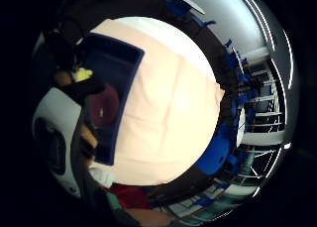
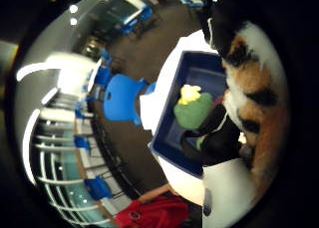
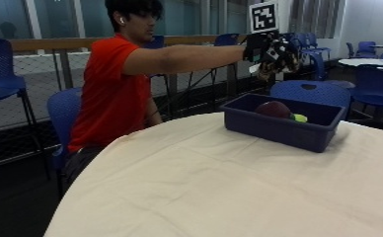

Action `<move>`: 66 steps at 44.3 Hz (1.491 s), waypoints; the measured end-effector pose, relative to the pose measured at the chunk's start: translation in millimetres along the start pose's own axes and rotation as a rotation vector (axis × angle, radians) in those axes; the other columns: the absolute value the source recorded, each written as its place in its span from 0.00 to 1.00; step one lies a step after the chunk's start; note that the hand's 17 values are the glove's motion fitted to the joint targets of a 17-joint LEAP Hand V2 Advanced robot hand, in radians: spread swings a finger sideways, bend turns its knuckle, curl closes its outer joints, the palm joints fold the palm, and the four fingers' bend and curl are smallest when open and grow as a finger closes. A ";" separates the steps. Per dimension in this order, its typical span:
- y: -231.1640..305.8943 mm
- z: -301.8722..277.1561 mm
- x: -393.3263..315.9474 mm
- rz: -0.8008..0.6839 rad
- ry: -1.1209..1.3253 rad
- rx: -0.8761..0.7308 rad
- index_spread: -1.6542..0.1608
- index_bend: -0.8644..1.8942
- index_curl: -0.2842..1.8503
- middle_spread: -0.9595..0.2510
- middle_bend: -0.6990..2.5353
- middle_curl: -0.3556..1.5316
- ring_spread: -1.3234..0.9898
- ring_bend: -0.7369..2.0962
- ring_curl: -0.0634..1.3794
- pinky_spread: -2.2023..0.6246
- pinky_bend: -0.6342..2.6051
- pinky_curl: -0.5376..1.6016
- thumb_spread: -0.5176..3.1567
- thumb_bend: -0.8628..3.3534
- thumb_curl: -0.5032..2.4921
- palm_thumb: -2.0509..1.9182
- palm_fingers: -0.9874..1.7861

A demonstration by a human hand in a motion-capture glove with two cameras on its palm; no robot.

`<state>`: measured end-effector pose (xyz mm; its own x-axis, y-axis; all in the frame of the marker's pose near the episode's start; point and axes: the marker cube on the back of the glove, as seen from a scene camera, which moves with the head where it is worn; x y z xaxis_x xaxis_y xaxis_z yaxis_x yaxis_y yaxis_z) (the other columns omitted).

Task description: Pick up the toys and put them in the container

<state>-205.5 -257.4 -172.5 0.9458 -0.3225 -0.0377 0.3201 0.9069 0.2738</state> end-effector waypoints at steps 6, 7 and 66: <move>-2.7 7.6 -24.3 0.036 -0.015 -0.002 0.67 0.36 0.28 0.48 0.30 0.39 0.39 0.56 0.32 0.62 0.53 0.42 0.39 0.23 0.43 0.67 0.62; -1.5 9.5 -25.2 0.025 -0.016 -0.016 0.67 0.34 0.27 0.49 0.29 0.38 0.39 0.57 0.32 0.62 0.54 0.42 0.41 0.22 0.43 0.66 0.60; 278.9 122.2 200.1 0.319 -0.063 -0.181 0.71 0.37 0.26 0.74 0.25 0.30 0.60 0.34 0.22 0.82 0.53 0.40 0.47 0.20 0.26 0.51 0.30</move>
<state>66.5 -102.1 13.7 0.9962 -0.0268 0.0825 0.0196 0.9960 0.0875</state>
